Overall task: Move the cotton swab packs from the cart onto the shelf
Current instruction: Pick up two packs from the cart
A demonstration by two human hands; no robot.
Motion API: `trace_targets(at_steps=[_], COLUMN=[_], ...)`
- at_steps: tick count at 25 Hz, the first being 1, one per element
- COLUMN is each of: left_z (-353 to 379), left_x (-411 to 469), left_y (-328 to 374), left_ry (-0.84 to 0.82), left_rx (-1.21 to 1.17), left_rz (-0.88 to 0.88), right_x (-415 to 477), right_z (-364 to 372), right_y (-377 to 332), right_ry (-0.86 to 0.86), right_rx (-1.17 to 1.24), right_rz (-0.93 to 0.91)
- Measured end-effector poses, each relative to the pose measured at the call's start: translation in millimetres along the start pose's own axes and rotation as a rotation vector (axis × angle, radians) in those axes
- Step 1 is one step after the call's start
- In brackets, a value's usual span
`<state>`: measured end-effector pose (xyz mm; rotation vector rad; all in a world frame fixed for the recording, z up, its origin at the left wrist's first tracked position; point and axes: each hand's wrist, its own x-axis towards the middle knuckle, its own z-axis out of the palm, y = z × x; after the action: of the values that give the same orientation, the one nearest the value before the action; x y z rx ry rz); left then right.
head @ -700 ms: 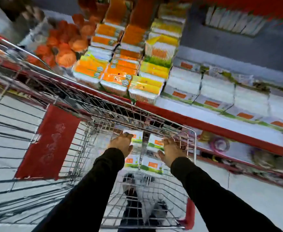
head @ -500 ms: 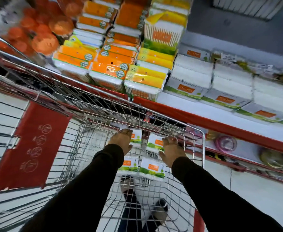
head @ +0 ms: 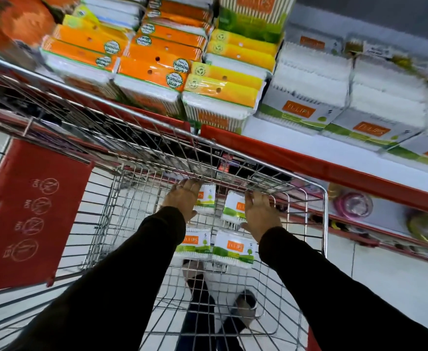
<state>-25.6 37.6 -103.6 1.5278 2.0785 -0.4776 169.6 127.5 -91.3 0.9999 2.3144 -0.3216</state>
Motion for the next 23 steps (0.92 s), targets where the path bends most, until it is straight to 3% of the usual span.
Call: trace_targets(at_steps=[8,12,23], left_z=[-5.4,-15.8,-78.9], left_x=[-8.7,-20.8,-125.1], left_y=[-4.5,-3.6,21.8], left_ry=[0.062,0.058,0.205], left_rx=[-0.107,-0.145,-0.209], left_rz=[-0.033,-0.024,-0.125], right_x=[-4.0,-14.1,-99.5], right_z=[-3.8,-15.0,-85.6], right_y=[-2.1,-2.8,-8.0], right_ry=[0.094,0.083,0.196], right_rx=[-0.016,0.149,0.067], right_rz=[0.023,0.0,-0.04])
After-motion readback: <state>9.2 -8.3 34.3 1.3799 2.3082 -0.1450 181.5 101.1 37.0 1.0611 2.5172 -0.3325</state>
